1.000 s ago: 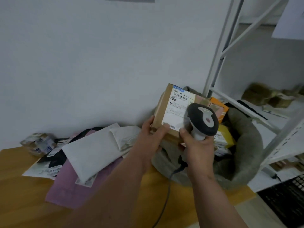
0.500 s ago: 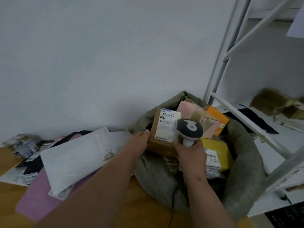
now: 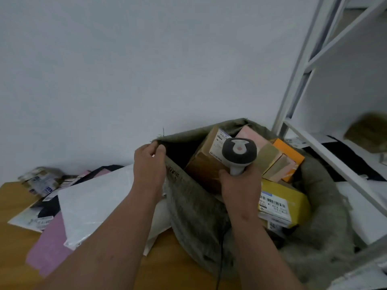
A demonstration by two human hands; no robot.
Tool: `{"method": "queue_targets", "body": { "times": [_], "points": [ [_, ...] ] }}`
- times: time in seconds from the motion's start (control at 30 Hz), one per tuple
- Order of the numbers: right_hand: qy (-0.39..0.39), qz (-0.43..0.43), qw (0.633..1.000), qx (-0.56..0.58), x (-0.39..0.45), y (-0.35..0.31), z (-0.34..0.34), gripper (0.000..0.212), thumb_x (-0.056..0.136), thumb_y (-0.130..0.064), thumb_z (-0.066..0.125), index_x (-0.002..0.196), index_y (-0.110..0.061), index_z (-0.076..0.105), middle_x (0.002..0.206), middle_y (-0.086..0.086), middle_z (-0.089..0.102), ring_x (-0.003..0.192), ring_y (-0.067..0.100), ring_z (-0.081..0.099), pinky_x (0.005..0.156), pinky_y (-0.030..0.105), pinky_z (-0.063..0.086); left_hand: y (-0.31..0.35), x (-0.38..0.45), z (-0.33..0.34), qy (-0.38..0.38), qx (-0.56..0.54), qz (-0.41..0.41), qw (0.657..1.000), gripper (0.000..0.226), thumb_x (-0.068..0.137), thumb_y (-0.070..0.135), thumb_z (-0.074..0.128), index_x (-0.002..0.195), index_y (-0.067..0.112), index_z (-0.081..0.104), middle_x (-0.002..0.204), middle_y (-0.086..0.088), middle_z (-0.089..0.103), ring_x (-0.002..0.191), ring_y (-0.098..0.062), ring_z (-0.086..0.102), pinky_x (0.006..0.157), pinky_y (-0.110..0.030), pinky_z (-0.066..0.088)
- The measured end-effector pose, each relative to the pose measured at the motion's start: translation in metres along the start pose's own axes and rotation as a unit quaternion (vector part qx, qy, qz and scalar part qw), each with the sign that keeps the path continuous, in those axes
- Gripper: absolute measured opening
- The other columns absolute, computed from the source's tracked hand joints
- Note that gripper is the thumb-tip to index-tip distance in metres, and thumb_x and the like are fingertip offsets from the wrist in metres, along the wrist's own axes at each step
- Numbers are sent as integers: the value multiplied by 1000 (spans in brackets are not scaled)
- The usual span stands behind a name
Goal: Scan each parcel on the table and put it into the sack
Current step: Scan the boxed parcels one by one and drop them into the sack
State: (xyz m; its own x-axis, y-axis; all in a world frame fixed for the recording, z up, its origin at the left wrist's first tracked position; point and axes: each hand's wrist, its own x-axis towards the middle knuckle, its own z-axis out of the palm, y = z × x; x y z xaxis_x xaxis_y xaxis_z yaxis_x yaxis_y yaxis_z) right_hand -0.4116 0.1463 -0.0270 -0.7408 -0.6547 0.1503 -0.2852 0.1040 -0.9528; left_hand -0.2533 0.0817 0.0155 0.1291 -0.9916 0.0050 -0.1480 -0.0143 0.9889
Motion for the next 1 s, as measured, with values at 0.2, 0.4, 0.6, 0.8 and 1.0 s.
{"method": "queue_targets", "body": {
  "times": [0.2,0.4,0.6,0.8,1.0],
  "points": [
    [-55,15,998,11,5,-12,20,31,84,-26,74,109,-16,58,101,3,62,92,22,59,74,32,44,11,1,-2,-40,119,43,991,36,96,30,49,113,1,63,110,-27,59,96,-38,60,85,-44,51],
    [-160,75,976,129,-3,-19,26,35,88,-22,73,113,-28,48,94,-13,54,85,6,53,71,25,43,1,-6,-17,-103,123,-7,987,32,97,24,54,128,22,62,113,-11,67,94,-20,59,81,-33,47],
    [-63,7,990,128,-25,-15,21,21,84,-13,73,78,-23,55,76,2,61,68,13,57,59,27,43,-11,-10,-33,-74,147,-1,986,63,99,32,53,154,20,24,152,-2,36,131,-18,40,105,-34,38],
    [-170,120,977,54,-58,-20,26,41,85,-29,71,121,-21,53,104,4,63,96,24,62,87,46,55,-20,-19,-56,-98,109,-7,989,59,100,29,51,153,23,27,160,1,22,139,-16,30,99,-28,28],
    [-156,147,976,38,-124,-19,42,39,88,-23,70,120,-21,47,97,1,58,95,24,59,87,42,53,-31,-29,-113,-99,111,-2,989,54,98,31,54,148,21,38,154,-2,35,139,-20,35,116,-42,30]
  ]
}}
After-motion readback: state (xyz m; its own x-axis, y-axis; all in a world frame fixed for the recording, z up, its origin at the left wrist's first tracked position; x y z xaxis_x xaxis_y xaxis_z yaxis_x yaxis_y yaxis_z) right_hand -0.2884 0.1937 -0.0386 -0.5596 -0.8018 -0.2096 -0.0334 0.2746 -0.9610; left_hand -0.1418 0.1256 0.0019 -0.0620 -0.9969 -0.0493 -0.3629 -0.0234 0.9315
